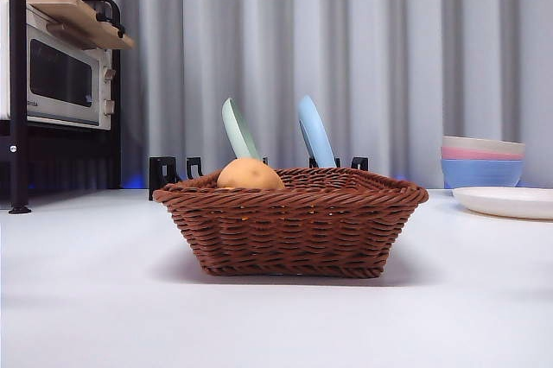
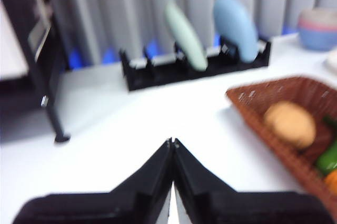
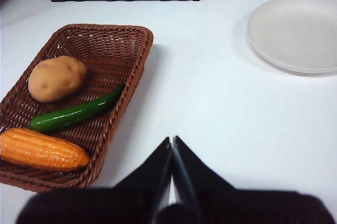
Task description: Pick up the basket,pick up the corn from the table,pick up the potato from the table,pick up the cucumber from the table,put all items into the basket
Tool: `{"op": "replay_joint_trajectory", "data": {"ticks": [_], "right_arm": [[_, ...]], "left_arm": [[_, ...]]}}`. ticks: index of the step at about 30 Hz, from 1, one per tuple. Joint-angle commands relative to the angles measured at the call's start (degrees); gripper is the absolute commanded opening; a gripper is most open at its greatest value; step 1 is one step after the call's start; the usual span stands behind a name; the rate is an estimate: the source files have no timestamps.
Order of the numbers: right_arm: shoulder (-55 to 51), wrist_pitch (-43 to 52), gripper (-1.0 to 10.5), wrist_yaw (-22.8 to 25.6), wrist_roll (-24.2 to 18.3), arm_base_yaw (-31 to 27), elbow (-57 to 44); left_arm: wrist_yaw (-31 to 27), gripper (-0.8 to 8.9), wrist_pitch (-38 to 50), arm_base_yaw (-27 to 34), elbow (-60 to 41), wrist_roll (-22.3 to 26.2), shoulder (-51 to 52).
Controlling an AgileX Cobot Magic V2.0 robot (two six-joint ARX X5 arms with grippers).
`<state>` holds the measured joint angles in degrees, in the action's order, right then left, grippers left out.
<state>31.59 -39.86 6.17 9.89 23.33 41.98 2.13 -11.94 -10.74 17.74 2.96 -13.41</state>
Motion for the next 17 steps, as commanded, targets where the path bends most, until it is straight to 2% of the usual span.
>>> {"op": "replay_joint_trajectory", "data": {"ticks": [1,7,17], "right_arm": [[-0.11,0.31,0.0,0.2,0.61,0.04,-0.24],[-0.11,0.31,0.0,0.2,0.61,0.04,-0.24],[-0.11,0.28,0.0,0.2,0.61,0.04,-0.24]], "left_arm": [[1.46,-0.03,0.33,3.87,-4.7,-0.7,3.67],[1.29,-0.03,0.33,8.13,-11.76,-2.03,8.11],[1.29,-0.03,-0.42,10.99,-16.85,-4.66,12.92]]}}
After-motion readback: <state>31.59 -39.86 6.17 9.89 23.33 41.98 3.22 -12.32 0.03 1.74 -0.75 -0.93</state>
